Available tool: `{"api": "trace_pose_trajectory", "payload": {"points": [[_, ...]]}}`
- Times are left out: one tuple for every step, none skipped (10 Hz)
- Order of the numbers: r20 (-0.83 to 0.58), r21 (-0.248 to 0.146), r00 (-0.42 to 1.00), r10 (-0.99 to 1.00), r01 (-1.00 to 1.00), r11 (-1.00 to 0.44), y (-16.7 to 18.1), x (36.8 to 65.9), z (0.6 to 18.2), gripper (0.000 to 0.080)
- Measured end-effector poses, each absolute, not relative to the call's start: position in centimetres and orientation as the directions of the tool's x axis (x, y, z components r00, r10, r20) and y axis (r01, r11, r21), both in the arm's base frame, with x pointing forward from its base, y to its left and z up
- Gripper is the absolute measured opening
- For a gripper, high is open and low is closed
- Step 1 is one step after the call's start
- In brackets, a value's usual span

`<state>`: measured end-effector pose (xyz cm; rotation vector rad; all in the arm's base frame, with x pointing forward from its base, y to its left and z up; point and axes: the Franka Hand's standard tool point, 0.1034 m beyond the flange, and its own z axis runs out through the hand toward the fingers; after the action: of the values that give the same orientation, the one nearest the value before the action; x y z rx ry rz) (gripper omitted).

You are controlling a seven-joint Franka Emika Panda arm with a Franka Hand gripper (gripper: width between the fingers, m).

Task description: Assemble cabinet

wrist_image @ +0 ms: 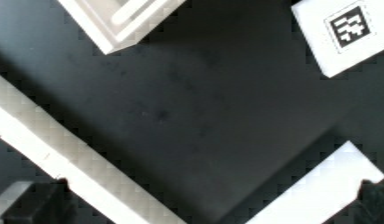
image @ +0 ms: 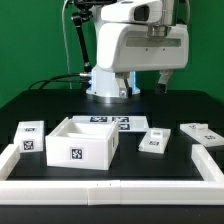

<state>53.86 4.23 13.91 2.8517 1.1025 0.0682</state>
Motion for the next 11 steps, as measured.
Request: {"api": "trace_pose_trajectory", "payload": {"points": [[0.004, 0.110, 0.741, 0.671, 0.667, -0.737, 4.1, 53.8, 13.9, 0.0798], [0.004, 0.110, 0.741, 0.671, 0.667, -0.737, 4.1, 53.8, 13.9, 0.0798], [0.004, 0.109, 0.741, 0.671, 0.667, -0.737, 4.2, 53.8, 13.9, 0.0798], [0.003, 0.108, 0.741, 0.671, 0.667, -0.737, 4.2, 53.8, 13.8, 0.0798], [0.003, 0.108, 0.741, 0.671, 0.667, -0.737, 4.2, 53.8, 13.8, 0.0798], [0.003, 0.108, 0.740, 0.672, 0.668, -0.736, 4.1, 53.8, 13.8, 0.0798], [0.006, 0.111, 0.714, 0.701, 0.696, -0.710, 3.9, 53.8, 13.7, 0.0798], [0.017, 0.119, 0.631, 0.776, 0.769, -0.628, 3.0, 53.0, 13.0, 0.0798], [-0.003, 0.107, 0.551, 0.834, 0.830, -0.548, 1.8, 52.0, 12.3, 0.0798], [-0.019, 0.094, 0.459, 0.888, 0.886, -0.455, 1.0, 51.5, 11.9, 0.0798], [-0.023, 0.087, 0.424, 0.905, 0.903, -0.421, 0.4, 51.4, 11.7, 0.0798]]}}
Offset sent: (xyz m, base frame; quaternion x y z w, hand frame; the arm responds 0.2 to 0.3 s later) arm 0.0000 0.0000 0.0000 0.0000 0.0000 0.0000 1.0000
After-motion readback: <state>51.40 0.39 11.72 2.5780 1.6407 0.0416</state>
